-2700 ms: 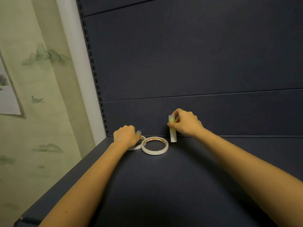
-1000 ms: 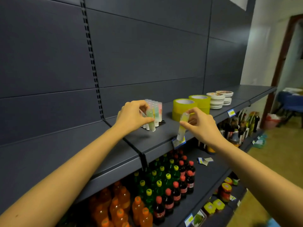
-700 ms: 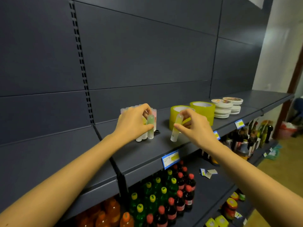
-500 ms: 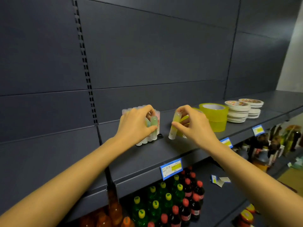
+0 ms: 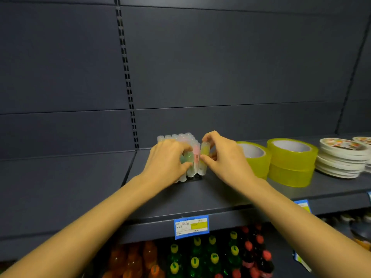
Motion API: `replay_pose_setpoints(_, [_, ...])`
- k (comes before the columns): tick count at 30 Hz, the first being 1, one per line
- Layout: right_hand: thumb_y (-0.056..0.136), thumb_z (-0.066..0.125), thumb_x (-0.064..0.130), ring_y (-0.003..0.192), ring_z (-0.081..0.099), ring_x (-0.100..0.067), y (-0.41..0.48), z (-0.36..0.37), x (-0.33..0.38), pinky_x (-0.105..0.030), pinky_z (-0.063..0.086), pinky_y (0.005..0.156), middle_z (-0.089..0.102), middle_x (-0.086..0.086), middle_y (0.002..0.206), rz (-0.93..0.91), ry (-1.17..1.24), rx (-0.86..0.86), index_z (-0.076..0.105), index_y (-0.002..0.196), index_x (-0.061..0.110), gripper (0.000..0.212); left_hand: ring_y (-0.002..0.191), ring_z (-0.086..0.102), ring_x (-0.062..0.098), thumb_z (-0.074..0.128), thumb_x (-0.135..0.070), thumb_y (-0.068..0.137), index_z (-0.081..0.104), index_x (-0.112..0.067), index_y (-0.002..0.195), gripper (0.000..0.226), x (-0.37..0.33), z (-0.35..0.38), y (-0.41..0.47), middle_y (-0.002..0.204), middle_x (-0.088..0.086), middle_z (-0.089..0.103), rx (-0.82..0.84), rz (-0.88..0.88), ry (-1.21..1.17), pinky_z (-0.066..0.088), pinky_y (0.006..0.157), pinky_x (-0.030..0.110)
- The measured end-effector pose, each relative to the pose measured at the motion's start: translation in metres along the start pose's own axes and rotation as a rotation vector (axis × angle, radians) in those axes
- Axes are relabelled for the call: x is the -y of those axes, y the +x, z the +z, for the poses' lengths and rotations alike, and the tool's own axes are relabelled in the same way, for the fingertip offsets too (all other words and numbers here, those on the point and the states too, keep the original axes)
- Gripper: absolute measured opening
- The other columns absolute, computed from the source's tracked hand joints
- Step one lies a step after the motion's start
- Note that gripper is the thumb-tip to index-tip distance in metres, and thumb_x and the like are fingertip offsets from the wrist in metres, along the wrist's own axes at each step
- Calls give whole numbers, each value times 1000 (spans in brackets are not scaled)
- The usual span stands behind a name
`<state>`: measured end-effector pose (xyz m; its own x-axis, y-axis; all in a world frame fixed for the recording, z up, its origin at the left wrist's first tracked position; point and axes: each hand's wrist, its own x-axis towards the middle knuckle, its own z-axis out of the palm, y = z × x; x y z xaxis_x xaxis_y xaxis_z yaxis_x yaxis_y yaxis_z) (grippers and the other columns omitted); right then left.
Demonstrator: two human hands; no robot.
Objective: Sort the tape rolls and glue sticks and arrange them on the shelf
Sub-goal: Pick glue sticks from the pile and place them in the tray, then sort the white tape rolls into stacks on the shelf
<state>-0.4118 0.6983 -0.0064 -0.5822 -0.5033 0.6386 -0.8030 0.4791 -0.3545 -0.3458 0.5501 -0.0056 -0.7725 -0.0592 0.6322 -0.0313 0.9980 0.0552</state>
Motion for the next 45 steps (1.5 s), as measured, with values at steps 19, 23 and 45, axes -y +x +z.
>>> replay_pose_setpoints(19, [92,58,18,107,54,-34,27,2,-5,-33,38,75,59,-11,116,-65,-157,246,49,113,9,25,112,38,23,28,-45,97,30,-24,143,51,-12,6,5,128,5,42,139,76,574,28,88,33])
replay_pose_setpoints(23, [91,58,17,106,56,-34,31,-7,-2,-32,38,70,60,-11,114,-77,-223,199,61,112,10,23,131,29,23,31,-42,96,29,-26,145,52,-12,4,5,146,5,32,161,26,510,23,100,35])
replay_pose_setpoints(45, [96,46,37,118,47,-21,32,68,143,-32,40,74,49,1,130,-599,-121,331,47,131,22,38,112,53,22,41,-33,94,57,-15,120,35,95,-124,-158,121,3,60,71,-638,592,37,90,34])
